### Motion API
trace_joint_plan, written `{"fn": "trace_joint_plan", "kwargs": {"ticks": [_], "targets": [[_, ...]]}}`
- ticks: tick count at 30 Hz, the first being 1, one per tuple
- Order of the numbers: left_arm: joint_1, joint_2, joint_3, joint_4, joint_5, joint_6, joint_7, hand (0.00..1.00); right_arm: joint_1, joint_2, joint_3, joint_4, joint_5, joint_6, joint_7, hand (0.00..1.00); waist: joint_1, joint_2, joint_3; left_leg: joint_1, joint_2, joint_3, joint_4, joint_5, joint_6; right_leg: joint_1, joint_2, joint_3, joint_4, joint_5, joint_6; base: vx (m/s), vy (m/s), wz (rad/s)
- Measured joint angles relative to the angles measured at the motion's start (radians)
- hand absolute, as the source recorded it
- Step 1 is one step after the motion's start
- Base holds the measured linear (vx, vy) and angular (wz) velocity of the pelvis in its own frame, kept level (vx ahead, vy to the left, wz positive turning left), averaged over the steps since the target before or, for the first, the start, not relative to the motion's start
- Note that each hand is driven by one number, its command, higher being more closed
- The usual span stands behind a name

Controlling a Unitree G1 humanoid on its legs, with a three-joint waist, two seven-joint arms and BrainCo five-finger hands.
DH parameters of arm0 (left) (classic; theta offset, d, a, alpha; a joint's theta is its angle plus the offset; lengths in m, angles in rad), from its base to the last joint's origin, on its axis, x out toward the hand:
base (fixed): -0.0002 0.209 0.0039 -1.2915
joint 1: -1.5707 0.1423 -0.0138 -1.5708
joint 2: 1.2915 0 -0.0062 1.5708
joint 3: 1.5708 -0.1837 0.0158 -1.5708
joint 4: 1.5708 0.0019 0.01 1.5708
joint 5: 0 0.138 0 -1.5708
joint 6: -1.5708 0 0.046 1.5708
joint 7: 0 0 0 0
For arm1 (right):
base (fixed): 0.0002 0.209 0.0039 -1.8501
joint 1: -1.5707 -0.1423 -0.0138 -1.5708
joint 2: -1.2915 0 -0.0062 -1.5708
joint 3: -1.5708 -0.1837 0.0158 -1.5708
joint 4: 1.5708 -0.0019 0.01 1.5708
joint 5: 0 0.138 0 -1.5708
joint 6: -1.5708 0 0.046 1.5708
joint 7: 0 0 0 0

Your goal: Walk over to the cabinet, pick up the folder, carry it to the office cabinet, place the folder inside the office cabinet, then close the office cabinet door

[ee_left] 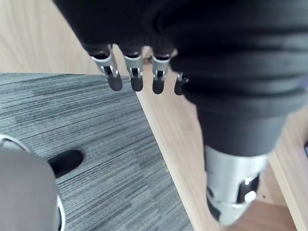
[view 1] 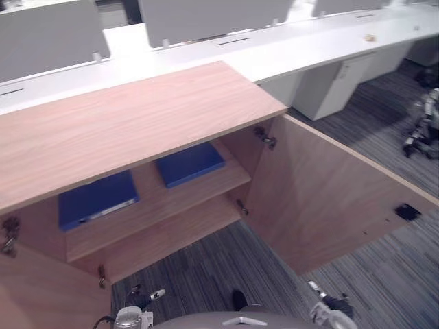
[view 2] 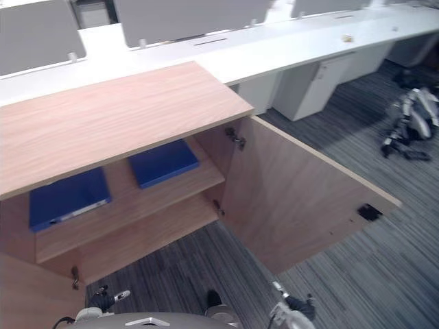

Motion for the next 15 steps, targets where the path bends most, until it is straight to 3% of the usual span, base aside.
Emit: {"fn": "trace_joint_plan", "kwargs": {"ticks": [6, 9, 10, 15], "targets": [[0.01, -0.002, -0.008, -0.004, 0.0, -0.001, 0.0, 0.0, -0.045, -0.008, -0.098, -0.152, 0.003, -0.034, -0.059, 0.0, -0.022, 0.008, -0.009, -0.001, 0.022, 0.092, 0.063, -0.05, 0.002, -0.025, 0.026, 0.084, 0.007, 0.01, 0.001, 0.03, -0.022, -0.49], [0.014, -0.01, -0.008, -0.011, 0.0, -0.002, 0.0, 0.0, -0.098, -0.047, -0.129, -0.187, 0.003, -0.035, -0.078, 0.0, -0.03, 0.027, -0.008, -0.003, 0.027, 0.119, 0.079, -0.066, 0.004, -0.037, 0.033, 0.106, 0.007, 0.013, 0.005, 0.02, -0.043, -0.35], [0.017, -0.015, -0.008, -0.011, 0.0, -0.002, -0.001, 0.0, -0.15, -0.101, -0.143, -0.187, 0.003, -0.035, -0.084, 0.0, -0.037, 0.048, 0.001, -0.004, 0.029, 0.133, 0.09, -0.076, 0.008, -0.041, 0.035, 0.113, 0.006, 0.014, 0.005, 0.01, -0.037, -0.27], [0.021, -0.021, -0.021, -0.011, 0.0, -0.005, -0.019, 0.0, -0.236, -0.251, -0.136, -0.169, 0.014, -0.039, -0.081, 0.0, -0.041, 0.087, 0.018, -0.008, 0.031, 0.135, 0.095, -0.086, 0.01, -0.049, 0.039, 0.114, 0.005, 0.014, 0.005, 0.0, -0.054, -0.12]]}}
